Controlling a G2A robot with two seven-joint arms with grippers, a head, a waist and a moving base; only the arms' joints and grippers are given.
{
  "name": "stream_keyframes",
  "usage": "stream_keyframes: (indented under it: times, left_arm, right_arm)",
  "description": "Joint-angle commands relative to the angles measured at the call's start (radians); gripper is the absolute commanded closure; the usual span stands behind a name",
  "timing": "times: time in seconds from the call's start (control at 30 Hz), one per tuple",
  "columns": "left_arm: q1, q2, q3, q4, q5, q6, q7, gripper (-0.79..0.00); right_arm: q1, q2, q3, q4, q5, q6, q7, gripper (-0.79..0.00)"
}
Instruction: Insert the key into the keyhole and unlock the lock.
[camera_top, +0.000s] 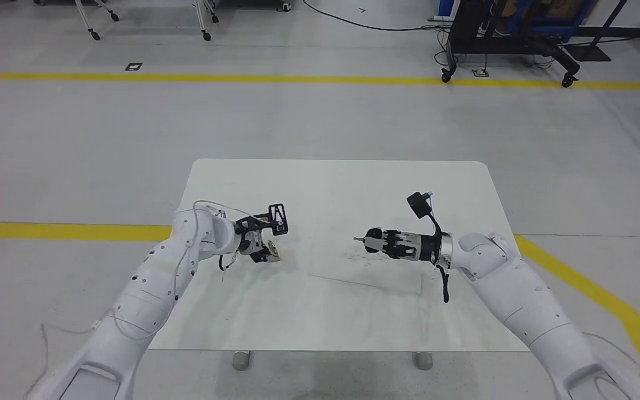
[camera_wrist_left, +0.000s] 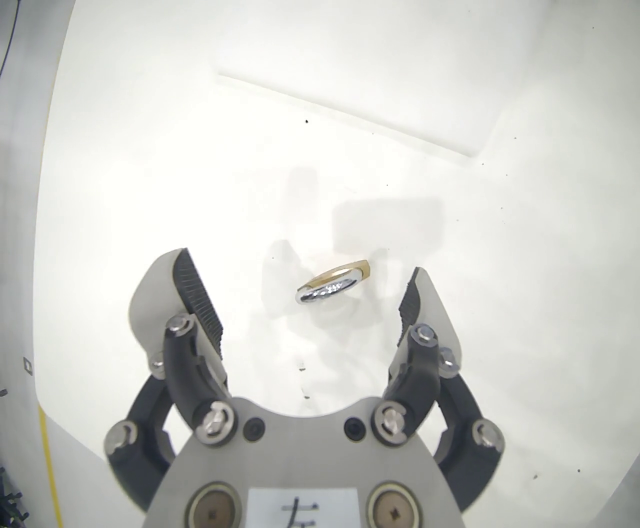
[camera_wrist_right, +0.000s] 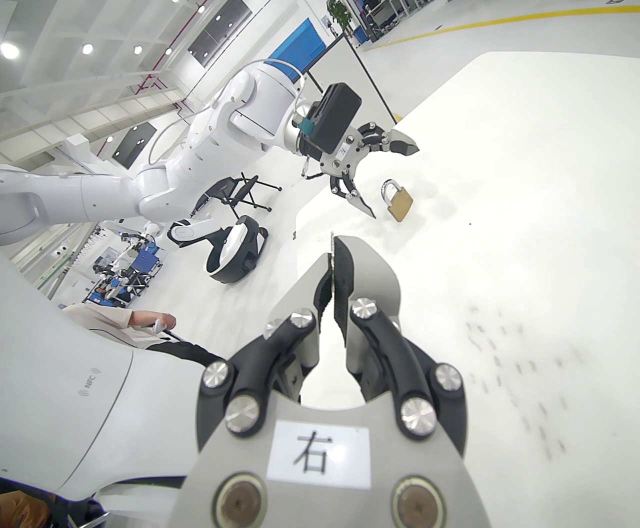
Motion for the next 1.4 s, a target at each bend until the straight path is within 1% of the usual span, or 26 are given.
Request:
stream_keyframes:
  times: [0.0,0.1,0.13,0.17,0.37,0.53,0.63,0.77,0.8,0.83,0.87,0.9,0.93,0.97,1.0,1.07,1.1,1.17,1.2,1.37]
  left_arm:
    - [-0.013,-0.005,0.012,0.022,-0.006,-0.004,0.023,-0.493]
    - [-0.027,-0.010,0.025,0.055,0.000,-0.010,0.039,-0.437]
    - [-0.030,-0.011,0.028,0.064,0.002,-0.011,0.044,-0.397]
    - [-0.033,-0.012,0.031,0.072,0.003,-0.014,0.050,-0.379]
    - [-0.045,-0.014,0.040,0.097,0.007,-0.029,0.069,-0.302]
    - [-0.050,-0.015,0.044,0.107,0.001,-0.034,0.075,-0.271]
    - [-0.052,-0.016,0.046,0.112,-0.005,-0.037,0.077,-0.289]
    - [-0.054,-0.016,0.048,0.120,-0.011,-0.043,0.080,-0.366]
    - [-0.054,-0.016,0.047,0.123,-0.012,-0.045,0.081,-0.413]
    - [-0.054,-0.015,0.045,0.125,-0.017,-0.047,0.087,-0.529]
    - [-0.055,-0.014,0.042,0.127,-0.019,-0.050,0.090,-0.594]
    - [-0.055,-0.013,0.039,0.129,-0.022,-0.052,0.095,-0.683]
    - [-0.055,-0.011,0.034,0.132,-0.025,-0.052,0.102,-0.686]
    - [-0.054,-0.009,0.028,0.133,-0.026,-0.054,0.107,-0.680]
    - [-0.053,-0.006,0.023,0.134,-0.026,-0.055,0.114,-0.656]
    - [-0.049,0.000,0.014,0.134,-0.023,-0.055,0.126,-0.570]
    - [-0.045,0.003,0.009,0.136,-0.026,-0.055,0.135,-0.545]
    - [-0.035,0.011,0.002,0.137,-0.025,-0.055,0.150,-0.517]
    - [-0.031,0.016,-0.001,0.139,-0.025,-0.055,0.157,-0.440]
    - [-0.019,0.032,0.002,0.134,-0.025,-0.055,0.167,-0.363]
  right_arm:
    - [0.000,0.000,0.000,0.000,0.000,0.000,0.000,0.000]
    - [0.000,0.000,0.000,0.000,0.000,0.000,0.000,0.000]
    - [0.000,0.000,0.000,0.000,0.000,0.000,0.000,0.000]
    - [0.000,0.000,0.000,0.000,0.000,0.000,0.000,0.000]
    - [0.000,0.000,0.000,0.000,0.000,0.000,0.000,0.000]
    - [0.000,0.000,0.000,0.000,0.000,0.000,0.000,0.000]
    - [0.000,0.000,0.000,0.000,0.000,0.000,0.000,0.000]
    - [0.000,0.000,0.000,0.000,0.000,0.000,0.000,0.000]
    - [0.000,0.000,0.000,0.000,0.000,0.000,0.000,0.000]
    - [0.000,0.000,0.000,0.000,0.000,0.000,0.000,0.000]
    - [0.000,0.000,0.000,0.000,0.000,0.000,0.000,0.000]
    - [0.000,0.000,0.000,0.000,0.000,0.000,0.000,0.000]
    - [0.000,0.000,0.000,0.000,0.000,0.000,0.000,0.000]
    - [0.000,0.000,0.000,0.000,0.000,0.000,0.000,0.000]
    - [0.000,0.000,0.000,0.000,0.000,0.000,0.000,0.000]
    - [0.000,0.000,0.000,0.000,0.000,0.000,0.000,0.000]
    - [0.000,0.000,0.000,0.000,0.000,0.000,0.000,0.000]
    - [0.000,0.000,0.000,0.000,0.000,0.000,0.000,0.000]
    - [0.000,0.000,0.000,0.000,0.000,0.000,0.000,0.000]
    - [0.000,0.000,0.000,0.000,0.000,0.000,0.000,0.000]
